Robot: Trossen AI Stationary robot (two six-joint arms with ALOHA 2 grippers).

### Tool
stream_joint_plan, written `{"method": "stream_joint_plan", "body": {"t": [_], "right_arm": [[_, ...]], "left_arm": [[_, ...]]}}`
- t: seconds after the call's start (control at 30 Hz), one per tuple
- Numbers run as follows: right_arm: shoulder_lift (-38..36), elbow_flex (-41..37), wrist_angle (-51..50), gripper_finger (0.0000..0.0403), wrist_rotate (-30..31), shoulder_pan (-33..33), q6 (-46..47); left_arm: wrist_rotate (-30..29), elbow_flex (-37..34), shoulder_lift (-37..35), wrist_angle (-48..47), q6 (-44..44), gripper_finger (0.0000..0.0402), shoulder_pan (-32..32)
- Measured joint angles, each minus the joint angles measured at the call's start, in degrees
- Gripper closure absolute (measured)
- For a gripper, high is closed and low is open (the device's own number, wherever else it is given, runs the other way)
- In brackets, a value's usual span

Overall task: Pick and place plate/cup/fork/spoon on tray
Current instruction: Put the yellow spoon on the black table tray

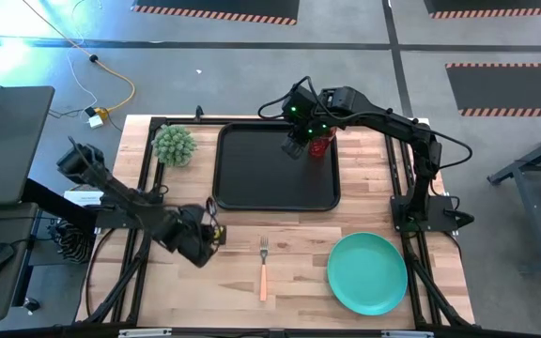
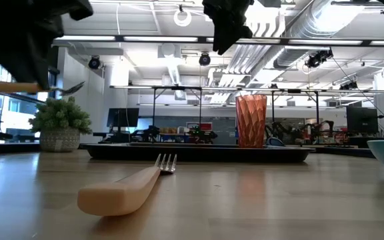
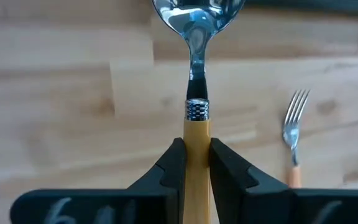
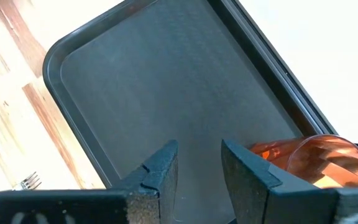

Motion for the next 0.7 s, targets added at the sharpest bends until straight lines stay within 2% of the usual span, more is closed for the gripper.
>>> {"method": "stream_joint_plan", "body": {"t": [0.2, 0.43, 0.7], "right_arm": [[0.00, 0.00, -0.02, 0.0288, -0.02, 0.01, 1.57], [0.00, 0.00, 0.07, 0.0288, -0.02, 0.00, 3.07], [0.00, 0.00, 0.33, 0.0288, -0.02, 0.01, 4.64]], "left_arm": [[-1.50, 0.04, -4.82, -2.34, 12.20, 0.0362, 8.13], [-1.29, 0.04, -8.57, -2.08, 28.72, 0.0362, 21.05], [3.85, 0.07, -8.90, 0.59, 47.13, 0.0360, 36.96]]}}
